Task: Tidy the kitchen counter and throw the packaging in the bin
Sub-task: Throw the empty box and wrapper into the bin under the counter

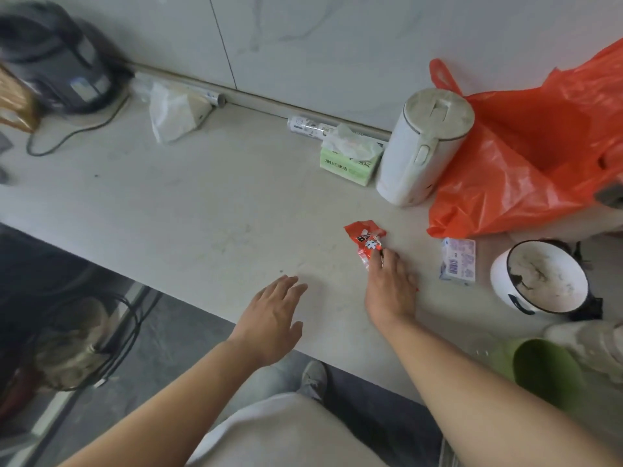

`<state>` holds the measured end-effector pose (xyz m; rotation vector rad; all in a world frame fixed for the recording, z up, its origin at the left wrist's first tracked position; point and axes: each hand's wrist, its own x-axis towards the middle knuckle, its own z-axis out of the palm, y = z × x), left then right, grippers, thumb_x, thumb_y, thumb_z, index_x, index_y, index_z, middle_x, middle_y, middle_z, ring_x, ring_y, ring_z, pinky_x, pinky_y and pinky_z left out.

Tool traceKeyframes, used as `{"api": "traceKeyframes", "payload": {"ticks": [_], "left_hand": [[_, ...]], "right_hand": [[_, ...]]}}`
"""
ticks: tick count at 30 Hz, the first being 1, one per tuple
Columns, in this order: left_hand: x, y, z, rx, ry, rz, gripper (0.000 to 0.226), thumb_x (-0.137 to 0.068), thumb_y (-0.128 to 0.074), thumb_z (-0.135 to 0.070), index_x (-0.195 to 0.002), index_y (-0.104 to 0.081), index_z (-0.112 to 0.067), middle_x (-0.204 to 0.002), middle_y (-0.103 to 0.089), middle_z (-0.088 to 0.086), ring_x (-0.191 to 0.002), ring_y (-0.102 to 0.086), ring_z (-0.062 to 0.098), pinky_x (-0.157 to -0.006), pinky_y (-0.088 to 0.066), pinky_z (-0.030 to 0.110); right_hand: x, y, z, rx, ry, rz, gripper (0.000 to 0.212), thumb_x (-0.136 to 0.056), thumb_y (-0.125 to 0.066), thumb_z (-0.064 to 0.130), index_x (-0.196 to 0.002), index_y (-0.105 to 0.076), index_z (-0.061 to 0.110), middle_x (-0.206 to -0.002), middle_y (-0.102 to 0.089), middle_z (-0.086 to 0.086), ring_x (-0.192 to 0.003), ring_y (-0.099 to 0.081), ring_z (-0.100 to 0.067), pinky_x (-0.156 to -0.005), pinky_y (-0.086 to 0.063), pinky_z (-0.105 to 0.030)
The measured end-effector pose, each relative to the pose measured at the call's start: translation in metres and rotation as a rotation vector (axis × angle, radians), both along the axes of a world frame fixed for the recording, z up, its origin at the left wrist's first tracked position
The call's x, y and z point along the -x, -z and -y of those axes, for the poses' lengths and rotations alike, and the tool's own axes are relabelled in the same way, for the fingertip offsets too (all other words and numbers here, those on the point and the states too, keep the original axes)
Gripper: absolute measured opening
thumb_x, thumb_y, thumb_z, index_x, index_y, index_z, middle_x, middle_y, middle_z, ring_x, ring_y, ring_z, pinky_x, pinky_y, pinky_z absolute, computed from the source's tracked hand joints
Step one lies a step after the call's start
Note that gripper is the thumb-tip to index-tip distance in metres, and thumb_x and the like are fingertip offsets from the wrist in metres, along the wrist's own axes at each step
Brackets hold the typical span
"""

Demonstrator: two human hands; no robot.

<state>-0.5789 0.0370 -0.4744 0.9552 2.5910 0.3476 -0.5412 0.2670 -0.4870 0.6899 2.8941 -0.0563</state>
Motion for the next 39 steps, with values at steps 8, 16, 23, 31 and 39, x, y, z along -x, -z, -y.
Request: {"api": "traceKeyframes", "payload": {"ticks": [8, 16, 23, 31, 39], "left_hand": [[-0.021, -0.015, 0.076, -0.029, -0.174, -0.028, 0.076, -0.090, -0.056, -0.032, -0.155, -0.018, -0.021, -0.160, -0.024, 0.003, -0.148, -0.017, 0.022, -0.120, -0.020, 0.040], [-0.077, -0.016, 0.190, -0.120, -0.412, -0.066, 0.093, -0.084, -0.061, -0.032, -0.156, -0.003, -0.019, -0.150, -0.038, 0.002, -0.138, -0.035, 0.021, -0.115, -0.030, 0.036], [-0.148, -0.010, 0.310, -0.098, -0.663, -0.086, 0.093, -0.083, -0.059, -0.035, -0.156, -0.006, -0.015, -0.146, -0.040, 0.005, -0.134, -0.038, 0.023, -0.112, -0.030, 0.035], [-0.210, -0.002, 0.403, -0.139, -1.012, -0.079, 0.089, -0.084, -0.057, -0.027, -0.156, -0.008, -0.010, -0.158, -0.029, 0.007, -0.144, -0.026, 0.022, -0.117, -0.023, 0.037], [-0.231, 0.020, 0.449, -0.088, -1.292, -0.039, 0.086, -0.086, -0.055, -0.025, -0.157, -0.008, -0.011, -0.162, -0.022, 0.009, -0.150, -0.015, 0.020, -0.120, -0.004, 0.028]], "right_hand": [[-0.006, -0.015, 0.106, 0.037, -0.365, -0.030, 0.066, -0.084, -0.059, 0.000, -0.144, -0.036, 0.014, -0.147, -0.038, -0.013, -0.135, -0.040, -0.031, -0.095, -0.045, -0.042], [-0.030, -0.019, 0.242, 0.031, -0.717, 0.007, 0.067, -0.081, -0.069, 0.005, -0.141, -0.041, 0.016, -0.143, -0.045, -0.010, -0.122, -0.052, -0.032, -0.092, -0.047, -0.045], [-0.066, -0.036, 0.370, 0.000, -1.018, 0.025, 0.067, -0.071, -0.078, 0.003, -0.133, -0.055, 0.013, -0.137, -0.057, -0.011, -0.114, -0.060, -0.031, -0.084, -0.053, -0.046], [-0.078, -0.045, 0.483, -0.058, -1.314, 0.098, 0.071, -0.072, -0.075, 0.001, -0.138, -0.052, 0.012, -0.139, -0.055, -0.012, -0.119, -0.057, -0.032, -0.090, -0.051, -0.048], [-0.052, -0.022, 0.560, -0.112, -1.615, 0.213, 0.085, -0.068, -0.076, 0.003, -0.144, -0.041, 0.015, -0.144, -0.046, -0.010, -0.123, -0.050, -0.032, -0.093, -0.047, -0.047]]}}
